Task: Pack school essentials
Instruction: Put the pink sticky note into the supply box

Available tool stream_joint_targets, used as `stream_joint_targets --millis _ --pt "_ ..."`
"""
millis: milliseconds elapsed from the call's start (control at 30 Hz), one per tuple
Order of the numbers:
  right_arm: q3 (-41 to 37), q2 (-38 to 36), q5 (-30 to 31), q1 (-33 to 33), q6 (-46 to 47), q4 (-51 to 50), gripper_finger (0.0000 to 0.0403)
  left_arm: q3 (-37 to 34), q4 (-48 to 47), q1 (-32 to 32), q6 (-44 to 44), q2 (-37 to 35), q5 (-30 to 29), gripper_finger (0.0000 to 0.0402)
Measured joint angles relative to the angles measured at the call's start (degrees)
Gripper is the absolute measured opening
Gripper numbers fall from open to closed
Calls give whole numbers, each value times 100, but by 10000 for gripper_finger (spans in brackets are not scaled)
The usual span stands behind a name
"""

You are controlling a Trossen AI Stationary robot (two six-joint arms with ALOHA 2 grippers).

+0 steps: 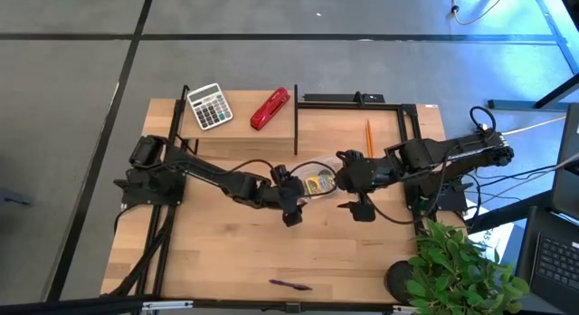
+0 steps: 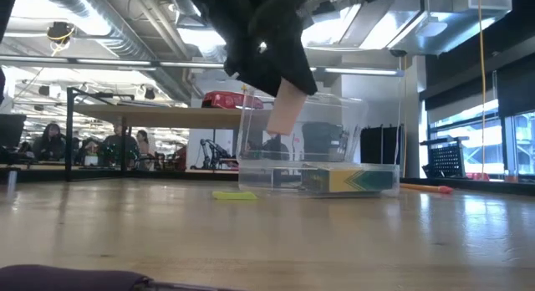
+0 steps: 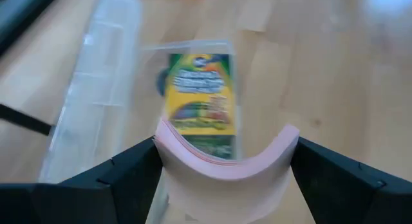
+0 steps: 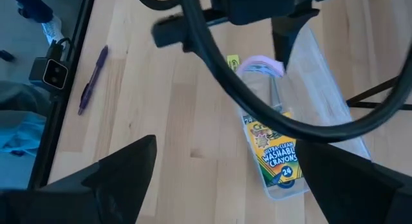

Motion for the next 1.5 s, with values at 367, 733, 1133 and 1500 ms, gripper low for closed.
stream_joint_targets --millis 367,733,1133,1500 --pt "0 -2 2 -2 -17 2 369 0 -21 -150 865 6 -658 318" --pt "0 -2 4 -2 -17 9 369 0 -210 -214 944 49 -701 318" --pt "0 -2 -497 -4 -188 102 369 0 -273 -289 1065 52 -875 318" --pt "-407 81 -626 -22 -426 340 369 0 -273 -263 1155 52 -875 318"
